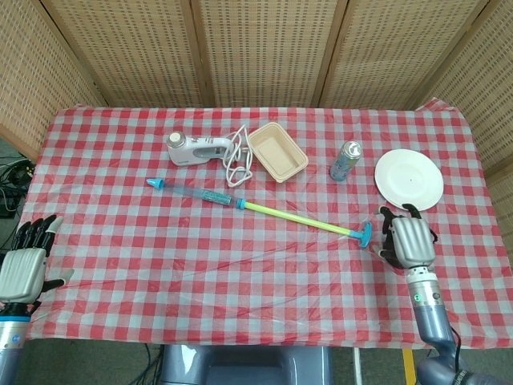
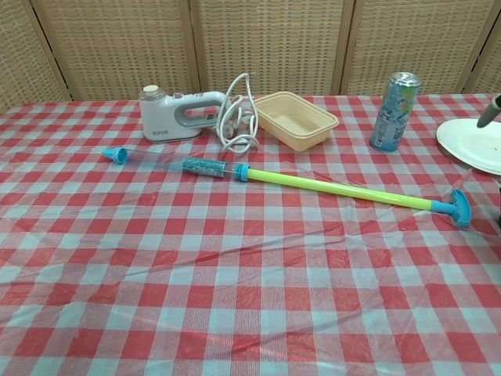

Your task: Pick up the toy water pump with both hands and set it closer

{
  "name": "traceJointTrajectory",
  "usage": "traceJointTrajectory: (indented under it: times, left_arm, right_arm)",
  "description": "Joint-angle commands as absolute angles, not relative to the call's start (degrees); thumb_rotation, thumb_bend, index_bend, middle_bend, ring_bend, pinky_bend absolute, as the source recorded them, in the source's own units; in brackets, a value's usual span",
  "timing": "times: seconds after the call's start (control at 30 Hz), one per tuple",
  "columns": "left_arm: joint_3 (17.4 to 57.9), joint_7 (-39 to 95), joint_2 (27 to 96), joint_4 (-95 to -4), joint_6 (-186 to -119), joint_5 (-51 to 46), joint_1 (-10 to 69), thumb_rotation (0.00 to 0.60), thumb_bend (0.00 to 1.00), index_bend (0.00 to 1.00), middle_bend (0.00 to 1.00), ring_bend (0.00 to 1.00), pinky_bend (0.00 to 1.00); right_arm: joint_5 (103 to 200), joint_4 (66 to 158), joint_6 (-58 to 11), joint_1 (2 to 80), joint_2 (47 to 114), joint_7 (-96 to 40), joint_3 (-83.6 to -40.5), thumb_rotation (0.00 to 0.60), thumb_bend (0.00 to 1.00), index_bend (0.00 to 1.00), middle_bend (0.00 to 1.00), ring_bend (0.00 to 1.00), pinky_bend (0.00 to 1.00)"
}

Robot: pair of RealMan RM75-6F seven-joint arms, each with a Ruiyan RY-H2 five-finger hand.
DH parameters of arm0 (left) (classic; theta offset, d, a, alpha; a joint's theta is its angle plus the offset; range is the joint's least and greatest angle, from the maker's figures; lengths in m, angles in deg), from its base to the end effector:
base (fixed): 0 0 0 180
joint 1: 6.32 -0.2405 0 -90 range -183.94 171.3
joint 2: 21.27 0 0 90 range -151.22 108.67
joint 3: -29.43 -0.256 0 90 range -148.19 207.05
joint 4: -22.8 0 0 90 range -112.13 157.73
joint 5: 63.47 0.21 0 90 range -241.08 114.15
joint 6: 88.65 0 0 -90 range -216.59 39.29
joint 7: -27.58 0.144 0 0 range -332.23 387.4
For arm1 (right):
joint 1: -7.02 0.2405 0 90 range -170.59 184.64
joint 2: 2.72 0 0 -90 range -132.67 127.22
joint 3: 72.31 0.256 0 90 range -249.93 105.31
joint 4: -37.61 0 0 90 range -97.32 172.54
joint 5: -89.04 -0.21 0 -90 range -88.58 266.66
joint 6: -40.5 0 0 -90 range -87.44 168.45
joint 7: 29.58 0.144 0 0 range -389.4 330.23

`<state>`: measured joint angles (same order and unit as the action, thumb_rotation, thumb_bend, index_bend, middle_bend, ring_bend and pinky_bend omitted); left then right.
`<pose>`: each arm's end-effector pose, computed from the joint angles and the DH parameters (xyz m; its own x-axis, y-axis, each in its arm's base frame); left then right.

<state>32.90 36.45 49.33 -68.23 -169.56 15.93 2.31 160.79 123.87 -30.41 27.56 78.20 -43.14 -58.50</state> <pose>-0.3098 0.2024 0.1213 0.4406 0.0568 0.8959 0.8961 0.0316 -0.4427 -0.2581 -0.2954 0.0774 0.3644 -0.0211 0.9310 -0.9309 -0.0365 0.3636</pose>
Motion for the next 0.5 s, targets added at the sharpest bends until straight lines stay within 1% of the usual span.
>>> traceJointTrajectory:
  times: [0.03,0.13,0.2,0.5]
  left_arm:
    - [33.18,36.08,49.57,-67.78,-169.57,15.83,2.42,0.6,0.19,0.0,0.0,0.0,0.0]
    - [33.36,35.81,49.75,-67.37,-169.46,15.62,2.46,0.6,0.19,0.0,0.0,0.0,0.0]
    - [33.42,35.89,49.9,-67.02,-169.09,15.31,2.57,0.6,0.19,0.0,0.0,0.0,0.0]
    - [33.67,35.93,50.18,-66.52,-167.99,14.42,2.94,0.6,0.19,0.0,0.0,0.0,0.0]
  right_arm:
    - [155.09,120.92,-26.95,30.93,81.86,-47.1,-55.79,0.6,0.18,0.48,0.9,0.87,0.39]
    - [152.06,118.77,-25.27,32.37,84.18,-48.22,-55.28,0.6,0.19,0.52,0.96,0.91,0.42]
    - [150.56,117.45,-24.4,33.1,85.45,-48.77,-55.17,0.6,0.19,0.55,0.97,0.93,0.42]
    - [146.52,113.82,-21.83,35.91,89.7,-51.0,-54.97,0.6,0.21,0.56,0.98,0.94,0.42]
